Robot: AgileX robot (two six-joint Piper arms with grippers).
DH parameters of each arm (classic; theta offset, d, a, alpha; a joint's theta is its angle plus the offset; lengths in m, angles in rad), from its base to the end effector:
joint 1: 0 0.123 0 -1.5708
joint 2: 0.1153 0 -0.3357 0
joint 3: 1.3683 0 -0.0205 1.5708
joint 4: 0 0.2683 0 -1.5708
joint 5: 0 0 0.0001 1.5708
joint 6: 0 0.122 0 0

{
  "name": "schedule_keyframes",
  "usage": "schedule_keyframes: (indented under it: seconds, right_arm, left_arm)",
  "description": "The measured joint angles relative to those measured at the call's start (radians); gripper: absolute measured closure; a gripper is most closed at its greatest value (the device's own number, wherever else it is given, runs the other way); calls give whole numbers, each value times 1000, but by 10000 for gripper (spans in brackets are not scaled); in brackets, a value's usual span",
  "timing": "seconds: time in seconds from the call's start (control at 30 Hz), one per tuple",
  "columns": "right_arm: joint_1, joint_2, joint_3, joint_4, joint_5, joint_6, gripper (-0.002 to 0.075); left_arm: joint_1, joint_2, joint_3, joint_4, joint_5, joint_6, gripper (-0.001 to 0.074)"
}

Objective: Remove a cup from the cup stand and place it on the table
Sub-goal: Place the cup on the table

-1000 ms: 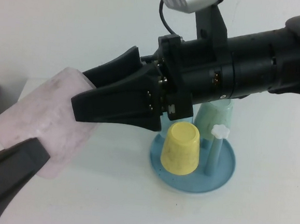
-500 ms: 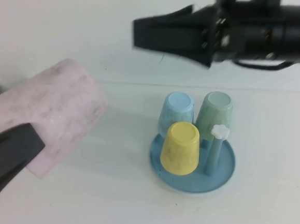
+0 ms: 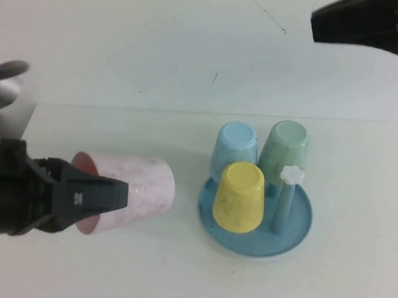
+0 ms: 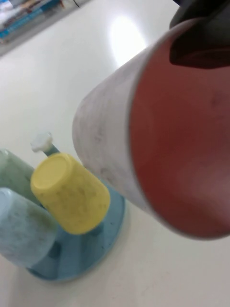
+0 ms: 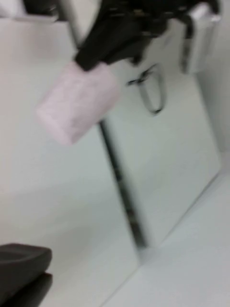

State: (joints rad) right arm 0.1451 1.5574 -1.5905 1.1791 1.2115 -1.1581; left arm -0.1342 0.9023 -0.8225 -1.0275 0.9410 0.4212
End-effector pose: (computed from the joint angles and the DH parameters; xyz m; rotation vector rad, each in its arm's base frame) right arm 0.3269 0.1545 0.4713 -1.0851 1.6940 0.9609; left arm 0.1511 -0.1056 0.3806 0.2138 2.1809 -1.1053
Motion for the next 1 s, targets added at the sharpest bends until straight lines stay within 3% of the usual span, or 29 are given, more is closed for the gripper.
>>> schedule_keyframes:
  seconds: [0.17,0.33,0.7,1.0]
  right_arm:
    - [2,-88,-2,-398,22,136,718]
    - [2,-168,45,-640,22,271,720]
    - [2,-394,321,-814,22,385,721]
    - [2,-500,414,-858,22,391,722]
  left_arm:
    - [0,211,-138,102,43,-16,729]
    - [-90,377,-262,240,11,-62,729]
    - [-339,703,-441,793,3,-327,729]
    - [-374,908,-520,873,33,-351,729]
